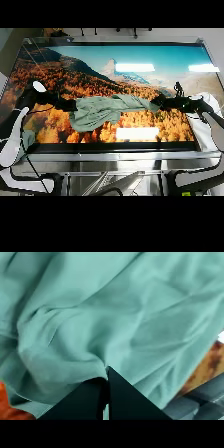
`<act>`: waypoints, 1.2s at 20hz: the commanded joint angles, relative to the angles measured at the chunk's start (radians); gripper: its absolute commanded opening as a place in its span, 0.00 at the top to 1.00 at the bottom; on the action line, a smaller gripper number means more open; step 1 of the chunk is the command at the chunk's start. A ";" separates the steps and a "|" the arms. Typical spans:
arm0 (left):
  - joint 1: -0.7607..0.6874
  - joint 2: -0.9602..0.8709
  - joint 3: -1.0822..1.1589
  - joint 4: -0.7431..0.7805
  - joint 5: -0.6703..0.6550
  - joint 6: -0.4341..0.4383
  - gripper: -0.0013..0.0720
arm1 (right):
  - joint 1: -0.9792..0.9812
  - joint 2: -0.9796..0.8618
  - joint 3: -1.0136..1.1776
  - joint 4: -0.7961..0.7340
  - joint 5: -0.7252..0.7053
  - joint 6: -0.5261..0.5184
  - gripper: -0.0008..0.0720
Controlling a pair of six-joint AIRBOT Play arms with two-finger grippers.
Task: Fold the shirts.
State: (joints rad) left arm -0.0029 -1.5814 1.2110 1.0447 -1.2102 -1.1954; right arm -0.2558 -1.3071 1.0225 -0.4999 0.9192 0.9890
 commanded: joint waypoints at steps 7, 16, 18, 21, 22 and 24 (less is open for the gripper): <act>0.010 -0.039 -0.001 0.000 -0.023 0.008 0.97 | -0.248 0.143 0.097 -0.039 0.150 -0.097 0.10; -0.007 -0.039 0.008 0.001 -0.026 0.008 0.97 | -0.135 0.155 -0.144 -0.143 0.169 -0.072 0.11; -0.007 -0.039 0.008 0.001 -0.018 0.008 0.97 | -0.058 0.130 -0.153 -0.134 0.079 -0.074 0.11; -0.006 -0.039 0.008 0.002 -0.017 0.009 0.97 | 0.010 0.101 -0.143 -0.025 -0.055 -0.109 0.11; -0.007 -0.039 0.008 0.002 -0.018 0.009 0.97 | 0.020 0.096 -0.134 0.018 -0.081 -0.132 0.11; -0.007 -0.039 0.008 0.002 -0.016 0.009 0.97 | 0.021 0.095 -0.110 0.061 -0.108 -0.174 0.37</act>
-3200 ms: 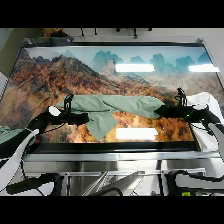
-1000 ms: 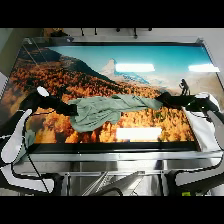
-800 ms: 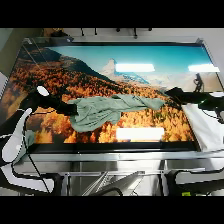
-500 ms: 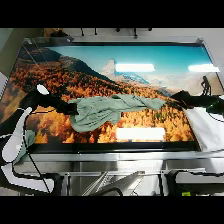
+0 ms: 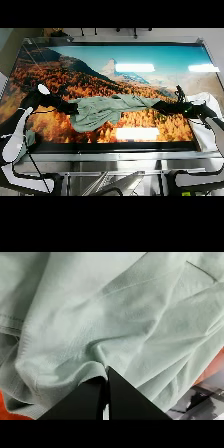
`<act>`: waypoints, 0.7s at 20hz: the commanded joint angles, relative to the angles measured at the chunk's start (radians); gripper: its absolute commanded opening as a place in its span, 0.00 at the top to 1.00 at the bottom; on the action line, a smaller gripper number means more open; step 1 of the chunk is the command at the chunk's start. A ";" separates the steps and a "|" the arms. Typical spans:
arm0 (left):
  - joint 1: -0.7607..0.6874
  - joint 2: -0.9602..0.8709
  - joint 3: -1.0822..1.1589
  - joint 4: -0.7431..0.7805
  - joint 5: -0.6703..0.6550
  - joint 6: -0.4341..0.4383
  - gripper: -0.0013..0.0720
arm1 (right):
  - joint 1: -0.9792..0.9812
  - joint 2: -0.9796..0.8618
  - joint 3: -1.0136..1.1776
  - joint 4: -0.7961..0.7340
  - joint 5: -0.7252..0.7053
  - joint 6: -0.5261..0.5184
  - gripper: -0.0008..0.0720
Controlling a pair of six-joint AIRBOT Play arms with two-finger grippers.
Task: Fold the shirts.
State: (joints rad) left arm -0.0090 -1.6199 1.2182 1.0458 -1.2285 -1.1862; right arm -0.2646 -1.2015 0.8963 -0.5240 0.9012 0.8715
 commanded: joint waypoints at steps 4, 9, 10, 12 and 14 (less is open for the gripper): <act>-0.001 -0.001 0.001 0.001 0.020 0.000 0.97 | 0.031 -0.010 0.038 0.130 -0.076 -0.058 0.83; 0.000 -0.001 0.001 0.010 0.013 0.000 0.97 | 0.016 0.064 0.053 0.579 0.239 -0.211 0.95; 0.000 -0.001 0.001 0.010 0.013 0.000 0.97 | 0.000 0.097 0.066 0.672 0.215 -0.264 0.95; -0.001 -0.001 0.001 0.010 0.012 0.000 0.97 | -0.045 0.148 0.089 0.732 0.012 -0.312 0.95; -0.001 -0.001 0.001 0.009 0.007 0.000 0.97 | -0.069 0.150 0.087 0.645 -0.226 -0.301 0.95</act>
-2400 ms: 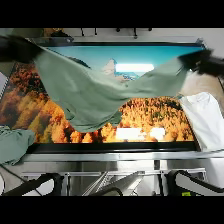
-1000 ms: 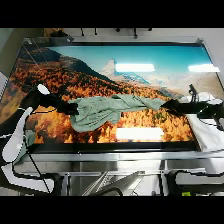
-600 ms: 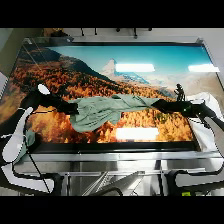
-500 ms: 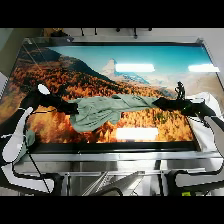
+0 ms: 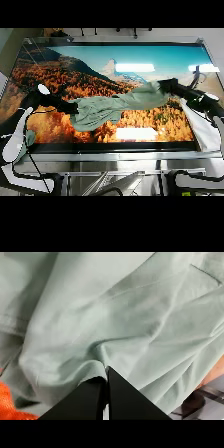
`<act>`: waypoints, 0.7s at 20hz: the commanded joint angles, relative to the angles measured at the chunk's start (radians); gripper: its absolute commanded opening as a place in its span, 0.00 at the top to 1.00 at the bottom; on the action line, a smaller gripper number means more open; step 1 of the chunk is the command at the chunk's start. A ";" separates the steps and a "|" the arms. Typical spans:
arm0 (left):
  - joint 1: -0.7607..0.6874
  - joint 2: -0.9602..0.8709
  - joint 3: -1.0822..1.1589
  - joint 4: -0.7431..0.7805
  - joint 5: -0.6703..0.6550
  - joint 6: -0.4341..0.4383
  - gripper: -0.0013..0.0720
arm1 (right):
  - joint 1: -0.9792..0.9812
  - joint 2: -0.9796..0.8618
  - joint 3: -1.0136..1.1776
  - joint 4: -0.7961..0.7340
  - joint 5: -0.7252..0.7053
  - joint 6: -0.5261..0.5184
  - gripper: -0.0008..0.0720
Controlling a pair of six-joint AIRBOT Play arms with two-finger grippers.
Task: Fold the shirts.
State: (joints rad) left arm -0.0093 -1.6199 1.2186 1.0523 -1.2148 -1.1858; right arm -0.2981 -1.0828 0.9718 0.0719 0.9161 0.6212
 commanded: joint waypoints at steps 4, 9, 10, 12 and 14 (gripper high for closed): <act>0.000 -0.001 0.001 0.003 -0.025 0.000 0.97 | -0.035 -0.070 0.010 -0.265 -0.357 0.142 0.54; 0.000 -0.001 0.001 0.003 -0.041 0.000 0.97 | -0.055 -0.080 0.013 -0.285 -0.243 0.078 0.45; 0.000 -0.001 0.001 0.003 -0.042 0.000 0.97 | -0.071 -0.060 0.013 -0.315 -0.206 0.080 0.44; 0.000 -0.001 0.001 0.003 -0.042 0.000 0.97 | -0.100 -0.031 0.013 -0.427 -0.123 0.124 0.43; 0.000 -0.001 0.000 0.003 -0.041 0.000 0.97 | -0.126 -0.019 0.013 -0.636 -0.021 0.283 0.34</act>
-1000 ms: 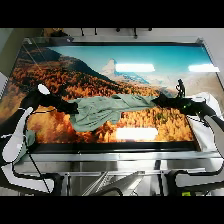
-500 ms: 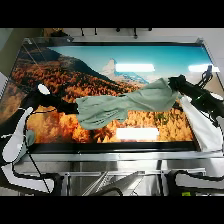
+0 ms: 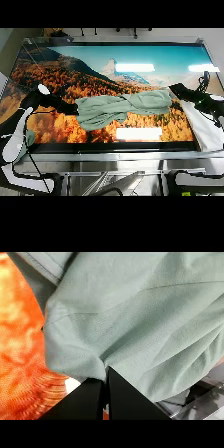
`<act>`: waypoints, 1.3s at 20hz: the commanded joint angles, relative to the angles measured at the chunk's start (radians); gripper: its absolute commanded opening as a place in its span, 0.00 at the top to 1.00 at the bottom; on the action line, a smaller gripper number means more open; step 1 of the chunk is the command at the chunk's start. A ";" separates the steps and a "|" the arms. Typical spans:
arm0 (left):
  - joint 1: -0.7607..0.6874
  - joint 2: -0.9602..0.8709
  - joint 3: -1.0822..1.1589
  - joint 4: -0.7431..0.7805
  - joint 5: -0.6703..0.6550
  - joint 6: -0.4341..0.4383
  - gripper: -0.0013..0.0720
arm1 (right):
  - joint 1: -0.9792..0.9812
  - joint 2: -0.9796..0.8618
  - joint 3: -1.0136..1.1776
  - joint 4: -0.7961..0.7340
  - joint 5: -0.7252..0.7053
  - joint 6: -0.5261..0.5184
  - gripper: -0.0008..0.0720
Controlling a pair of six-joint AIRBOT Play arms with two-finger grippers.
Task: Fold the shirts.
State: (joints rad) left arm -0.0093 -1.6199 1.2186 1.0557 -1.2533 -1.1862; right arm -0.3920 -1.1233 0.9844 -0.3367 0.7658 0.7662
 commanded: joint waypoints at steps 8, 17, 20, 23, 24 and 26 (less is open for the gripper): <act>0.000 -0.001 0.000 -0.001 -0.002 0.001 0.97 | -0.027 -0.067 -0.002 -0.505 0.185 0.305 0.35; 0.000 -0.001 0.001 -0.006 0.008 0.000 0.97 | -0.026 -0.135 -0.002 -0.504 0.194 0.304 0.69; 0.000 -0.001 0.001 -0.011 0.008 0.000 0.97 | -0.008 -0.142 -0.001 -0.427 0.232 0.266 0.95; 0.003 0.008 0.084 -0.068 -0.085 0.000 0.97 | -0.006 -0.094 0.039 -0.133 0.362 0.133 0.96; 0.006 0.031 0.147 -0.100 -0.119 0.000 0.97 | -0.011 -0.057 0.089 0.004 0.410 0.099 0.96; 0.030 0.117 0.333 -0.194 -0.131 -0.005 0.97 | -0.043 0.033 0.238 0.330 0.471 0.029 0.96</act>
State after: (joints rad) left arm 0.0010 -1.5753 1.3758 0.9710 -1.3308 -1.1870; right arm -0.4103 -1.1793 1.0813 -0.4503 1.1229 0.9150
